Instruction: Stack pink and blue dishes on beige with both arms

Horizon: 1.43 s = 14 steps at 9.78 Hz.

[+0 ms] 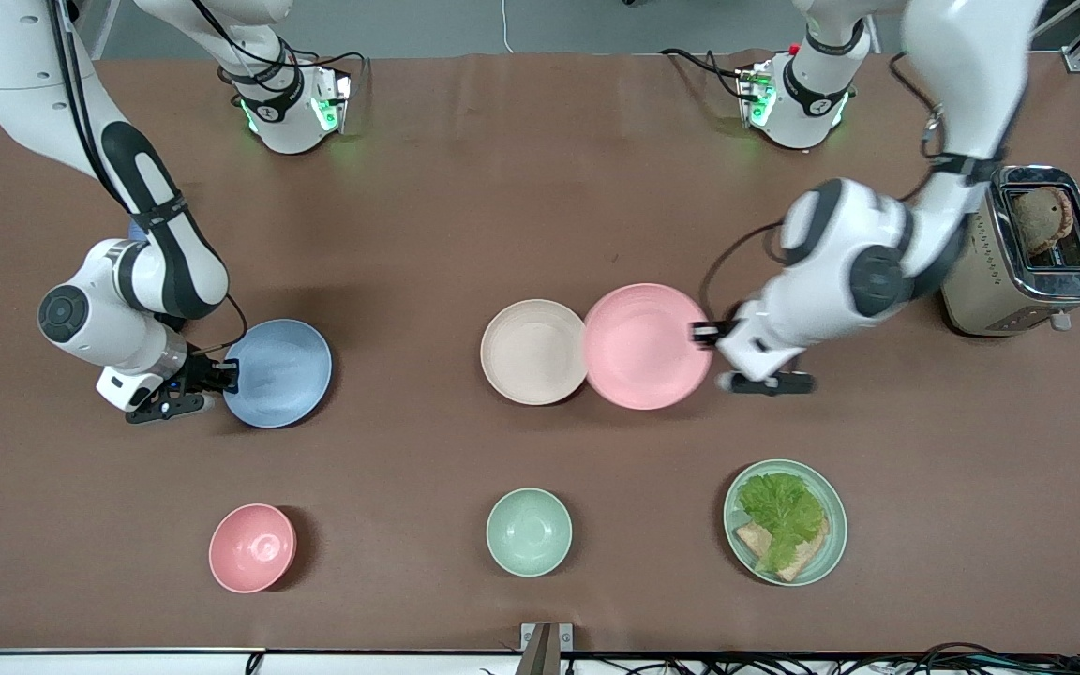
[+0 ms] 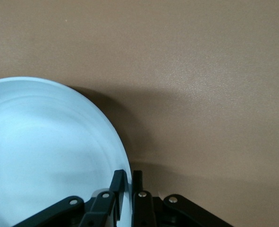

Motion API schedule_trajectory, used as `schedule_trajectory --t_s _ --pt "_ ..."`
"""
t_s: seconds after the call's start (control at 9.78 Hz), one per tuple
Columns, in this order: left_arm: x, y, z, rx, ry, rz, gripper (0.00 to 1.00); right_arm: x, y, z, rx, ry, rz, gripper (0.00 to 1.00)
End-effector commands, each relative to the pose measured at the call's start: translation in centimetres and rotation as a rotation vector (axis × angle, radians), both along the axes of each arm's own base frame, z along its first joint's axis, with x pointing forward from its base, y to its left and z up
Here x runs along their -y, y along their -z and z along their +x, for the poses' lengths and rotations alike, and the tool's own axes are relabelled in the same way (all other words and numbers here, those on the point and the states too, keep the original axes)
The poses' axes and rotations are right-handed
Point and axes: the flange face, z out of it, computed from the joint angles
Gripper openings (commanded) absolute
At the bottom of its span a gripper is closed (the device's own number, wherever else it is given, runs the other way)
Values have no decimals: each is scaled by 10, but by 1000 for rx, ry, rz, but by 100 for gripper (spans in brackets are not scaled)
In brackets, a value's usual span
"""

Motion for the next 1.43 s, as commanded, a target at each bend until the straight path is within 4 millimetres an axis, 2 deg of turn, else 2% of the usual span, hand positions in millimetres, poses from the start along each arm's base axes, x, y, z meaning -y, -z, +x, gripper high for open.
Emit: schedule_trajectory --t_s 0.0,0.1,0.31,0.41,0.51,0.72,0.82,0.92,1.02,1.12,1.23,1.33 --pt "51 60 -8 -20 -24 -40 1 5 -14 2 -31 -3 23 0" --pt "75 74 -20 -12 -1 -55 1 5 -35 8 -38 -8 29 0" --pt "96 100 -31 -7 11 -73 1 5 -90 25 -78 -2 71 0" --pt "98 109 -32 -3 6 -80 1 4 -120 32 -89 13 111 0" --pt "104 114 -35 2 11 -84 1 -1 -141 38 -100 19 148 0" --pt "102 125 -36 13 16 -44 6 -24 -170 49 -115 49 197 0" --pt "100 127 -34 16 13 -39 16 -43 -173 51 -124 83 196 0" --pt "102 126 -28 18 -6 -45 53 -76 -176 53 -128 113 221 0" --pt "103 119 -24 17 -55 -44 99 -100 -178 52 -138 131 251 0" --pt "102 101 -15 30 -71 -49 100 -132 -178 48 -159 134 282 0" --pt "87 69 -1 40 -79 -39 100 -164 -179 43 -180 137 293 1" --pt "52 24 24 84 -102 -6 100 -208 -181 35 -182 143 301 1"
